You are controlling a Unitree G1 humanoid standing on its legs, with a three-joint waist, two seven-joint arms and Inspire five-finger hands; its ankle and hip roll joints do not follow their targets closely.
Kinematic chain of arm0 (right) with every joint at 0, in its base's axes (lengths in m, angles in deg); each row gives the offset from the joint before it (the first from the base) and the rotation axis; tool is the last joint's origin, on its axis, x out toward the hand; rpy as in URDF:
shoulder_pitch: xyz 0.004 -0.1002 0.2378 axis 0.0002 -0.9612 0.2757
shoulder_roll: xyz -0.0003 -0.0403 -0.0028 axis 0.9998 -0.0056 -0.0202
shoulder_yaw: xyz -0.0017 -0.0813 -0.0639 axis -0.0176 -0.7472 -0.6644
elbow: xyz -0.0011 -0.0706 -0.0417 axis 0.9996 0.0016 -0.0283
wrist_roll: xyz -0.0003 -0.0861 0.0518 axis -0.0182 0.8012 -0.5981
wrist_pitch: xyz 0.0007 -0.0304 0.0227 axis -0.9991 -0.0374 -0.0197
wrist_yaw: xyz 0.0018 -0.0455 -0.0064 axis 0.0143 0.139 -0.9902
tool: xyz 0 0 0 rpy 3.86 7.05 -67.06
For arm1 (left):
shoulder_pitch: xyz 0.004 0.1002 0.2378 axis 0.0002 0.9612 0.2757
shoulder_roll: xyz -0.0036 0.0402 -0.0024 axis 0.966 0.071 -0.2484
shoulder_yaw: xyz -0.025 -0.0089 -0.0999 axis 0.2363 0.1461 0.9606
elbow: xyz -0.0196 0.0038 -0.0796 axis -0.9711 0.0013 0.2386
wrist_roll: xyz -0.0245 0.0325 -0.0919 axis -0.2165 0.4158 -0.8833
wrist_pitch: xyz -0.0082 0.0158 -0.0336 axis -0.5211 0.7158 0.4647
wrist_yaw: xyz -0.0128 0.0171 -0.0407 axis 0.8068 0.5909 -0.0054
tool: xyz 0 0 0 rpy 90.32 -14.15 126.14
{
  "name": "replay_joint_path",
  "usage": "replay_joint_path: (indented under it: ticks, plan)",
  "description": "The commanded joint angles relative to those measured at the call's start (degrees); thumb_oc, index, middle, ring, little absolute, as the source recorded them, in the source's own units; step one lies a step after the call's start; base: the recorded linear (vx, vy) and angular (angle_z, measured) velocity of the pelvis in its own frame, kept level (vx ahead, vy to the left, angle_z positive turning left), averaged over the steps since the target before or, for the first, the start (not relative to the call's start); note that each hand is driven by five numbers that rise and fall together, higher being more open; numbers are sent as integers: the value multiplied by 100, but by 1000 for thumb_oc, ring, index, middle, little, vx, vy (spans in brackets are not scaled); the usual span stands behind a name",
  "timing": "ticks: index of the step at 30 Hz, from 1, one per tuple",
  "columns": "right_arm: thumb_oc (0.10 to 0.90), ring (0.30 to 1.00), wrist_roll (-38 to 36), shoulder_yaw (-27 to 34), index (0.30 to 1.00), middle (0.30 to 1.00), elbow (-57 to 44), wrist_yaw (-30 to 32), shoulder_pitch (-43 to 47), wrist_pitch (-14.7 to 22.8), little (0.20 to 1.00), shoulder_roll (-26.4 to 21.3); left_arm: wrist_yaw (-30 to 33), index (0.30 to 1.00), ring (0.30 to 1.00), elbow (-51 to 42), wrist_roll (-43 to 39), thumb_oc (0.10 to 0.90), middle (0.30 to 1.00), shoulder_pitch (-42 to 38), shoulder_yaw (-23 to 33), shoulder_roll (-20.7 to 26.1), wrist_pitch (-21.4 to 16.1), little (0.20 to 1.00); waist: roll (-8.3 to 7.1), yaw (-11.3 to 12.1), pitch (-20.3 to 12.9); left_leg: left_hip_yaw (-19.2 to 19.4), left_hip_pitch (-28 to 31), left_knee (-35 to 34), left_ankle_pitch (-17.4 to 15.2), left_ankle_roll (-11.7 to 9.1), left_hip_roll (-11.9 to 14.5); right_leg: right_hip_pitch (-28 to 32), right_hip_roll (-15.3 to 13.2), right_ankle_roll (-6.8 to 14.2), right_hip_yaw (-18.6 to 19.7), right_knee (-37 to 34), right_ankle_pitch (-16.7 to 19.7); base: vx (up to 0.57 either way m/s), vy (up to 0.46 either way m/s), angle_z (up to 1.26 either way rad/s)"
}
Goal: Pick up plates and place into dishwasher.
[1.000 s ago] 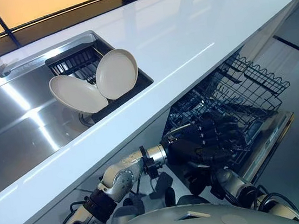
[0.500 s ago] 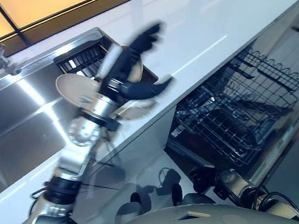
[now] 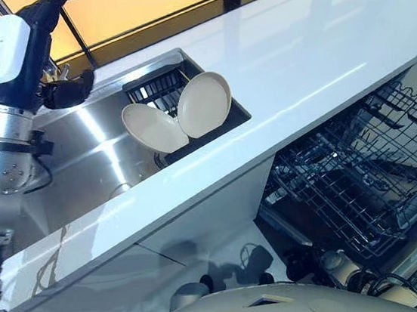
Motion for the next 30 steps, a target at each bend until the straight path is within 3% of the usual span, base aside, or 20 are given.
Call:
replay_joint_path:
  ticks: [1, 8, 19, 30]
  plan:
    - [800, 900, 127, -263, 900, 900, -17, -226, -139, -81, 900, -143, 193, 900, 900, 113, 517, 800, 900, -815, -3, 672, -335, 900, -86, -269, -223, 396, -127, 97, -284, 251, -352, 57, 101, 170, 173, 250, -365, 80, 84, 0]
    - [800, 900, 240, -181, 900, 900, 59, -346, -175, 36, 900, -294, -83, 900, 900, 761, 973, 800, 900, -1217, -685, 1049, -444, 900, -39, -399, -240, 538, 1, 62, -368, 326, -398, 75, 91, 236, 256, 282, -357, 63, 59, -5]
    - [800, 900, 298, -58, 900, 900, 117, -305, -247, 100, 900, -366, -774, 900, 900, 1553, 1753, 800, 900, -1412, -1560, 898, -288, 900, -14, -485, -187, 596, 44, 63, -417, 391, -455, 33, 55, 298, 233, 382, -375, 39, 47, -4]
    - [800, 900, 391, -7, 900, 900, 175, -379, -174, 58, 900, -391, -1256, 900, 900, 1677, 1937, 800, 900, -1415, -1753, 891, -160, 900, 15, -428, -185, 568, 78, 56, -453, 440, -501, 57, 38, 306, 159, 414, -408, 19, 16, 0]
